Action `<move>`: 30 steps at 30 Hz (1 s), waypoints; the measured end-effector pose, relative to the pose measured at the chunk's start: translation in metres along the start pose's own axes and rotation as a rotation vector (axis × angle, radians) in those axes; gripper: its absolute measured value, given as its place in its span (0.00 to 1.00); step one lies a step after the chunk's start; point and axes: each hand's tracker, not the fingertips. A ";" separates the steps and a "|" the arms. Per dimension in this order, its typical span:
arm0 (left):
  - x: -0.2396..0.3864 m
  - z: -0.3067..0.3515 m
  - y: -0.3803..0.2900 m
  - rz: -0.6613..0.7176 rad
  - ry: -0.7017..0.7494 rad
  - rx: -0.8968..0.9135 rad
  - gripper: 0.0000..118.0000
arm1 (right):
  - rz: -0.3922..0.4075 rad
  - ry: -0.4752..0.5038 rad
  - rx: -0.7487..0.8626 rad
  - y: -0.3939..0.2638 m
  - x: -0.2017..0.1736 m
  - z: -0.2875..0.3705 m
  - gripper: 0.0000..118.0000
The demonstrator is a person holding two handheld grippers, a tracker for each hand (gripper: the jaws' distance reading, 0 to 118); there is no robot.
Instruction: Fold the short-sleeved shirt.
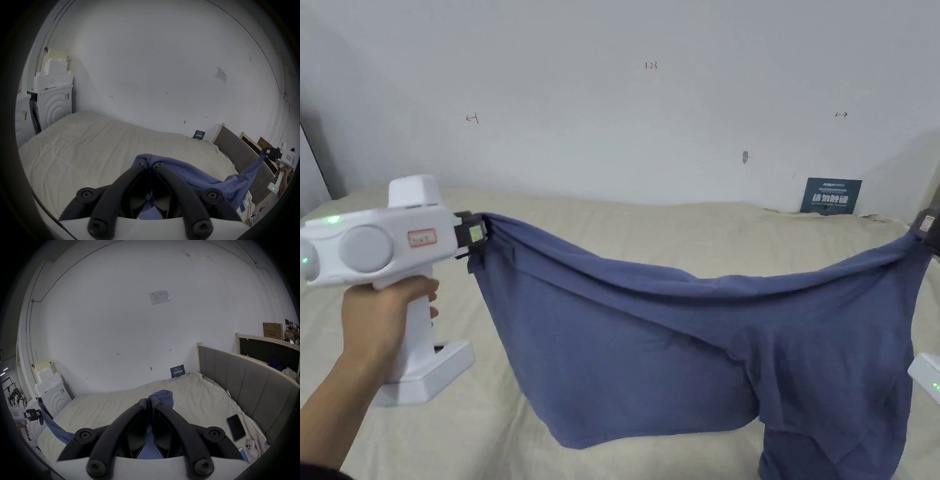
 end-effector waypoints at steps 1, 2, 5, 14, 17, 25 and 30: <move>0.003 -0.007 0.010 -0.006 0.004 0.005 0.02 | 0.000 0.001 0.007 0.006 -0.001 -0.005 0.02; 0.005 -0.014 0.019 -0.010 0.007 0.007 0.02 | 0.000 0.001 0.019 0.012 -0.003 -0.011 0.02; 0.011 -0.036 0.045 -0.076 0.042 0.011 0.02 | 0.018 -0.007 0.048 0.032 -0.008 -0.030 0.02; 0.022 -0.086 0.115 -0.227 0.137 0.046 0.02 | 0.030 -0.019 0.127 0.084 -0.022 -0.087 0.02; 0.019 -0.102 0.117 -0.268 0.167 0.044 0.02 | 0.039 -0.019 0.133 0.081 -0.019 -0.105 0.02; -0.016 -0.138 0.044 -0.180 0.150 -0.080 0.02 | 0.041 -0.034 -0.009 -0.011 -0.008 -0.130 0.02; -0.041 -0.140 -0.038 -0.111 0.146 -0.182 0.02 | 0.011 -0.046 -0.147 -0.089 0.006 -0.120 0.02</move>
